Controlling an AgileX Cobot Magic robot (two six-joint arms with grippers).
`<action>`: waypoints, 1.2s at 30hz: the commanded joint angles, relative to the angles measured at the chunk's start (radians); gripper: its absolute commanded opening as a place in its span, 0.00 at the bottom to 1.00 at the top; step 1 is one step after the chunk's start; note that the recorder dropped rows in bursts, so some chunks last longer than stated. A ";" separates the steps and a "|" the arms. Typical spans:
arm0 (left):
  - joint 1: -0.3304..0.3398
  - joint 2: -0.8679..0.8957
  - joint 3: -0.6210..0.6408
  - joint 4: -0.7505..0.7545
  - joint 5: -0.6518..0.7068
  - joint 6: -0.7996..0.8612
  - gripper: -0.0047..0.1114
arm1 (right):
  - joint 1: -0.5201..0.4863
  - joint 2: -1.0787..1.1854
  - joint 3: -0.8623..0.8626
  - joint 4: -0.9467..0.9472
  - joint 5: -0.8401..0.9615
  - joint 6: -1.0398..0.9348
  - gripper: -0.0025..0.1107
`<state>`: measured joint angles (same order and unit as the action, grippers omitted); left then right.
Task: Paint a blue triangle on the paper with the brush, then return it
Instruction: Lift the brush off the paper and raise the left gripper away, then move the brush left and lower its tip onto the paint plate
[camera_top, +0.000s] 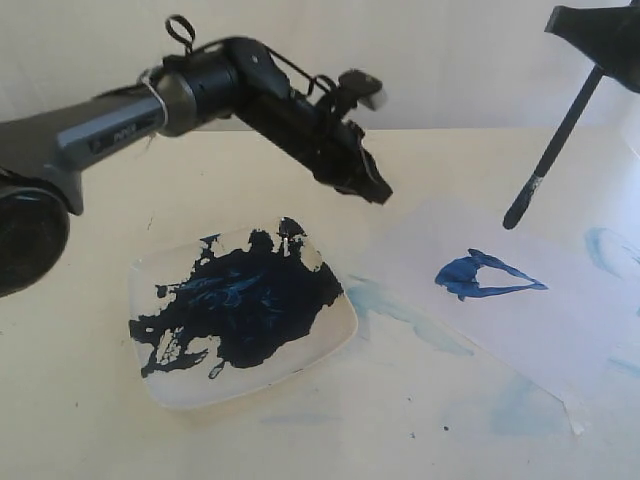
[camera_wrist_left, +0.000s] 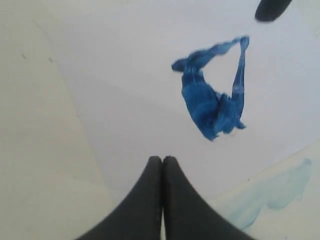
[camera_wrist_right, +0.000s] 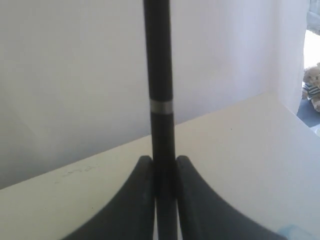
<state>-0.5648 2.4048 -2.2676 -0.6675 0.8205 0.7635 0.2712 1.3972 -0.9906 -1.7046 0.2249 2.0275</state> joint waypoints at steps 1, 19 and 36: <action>0.053 -0.110 -0.010 0.042 0.065 -0.068 0.04 | 0.000 -0.060 0.013 0.021 -0.002 -0.016 0.02; 0.342 -1.138 1.000 0.139 -0.188 -0.083 0.04 | 0.000 -0.325 0.123 0.095 -0.488 0.045 0.02; 0.342 -1.870 1.502 0.202 -0.161 -0.196 0.04 | 0.023 -0.075 0.118 0.578 -0.836 -0.126 0.02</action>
<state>-0.2248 0.6093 -0.8162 -0.4745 0.5903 0.5852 0.2784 1.2713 -0.8743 -1.2368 -0.5517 1.9978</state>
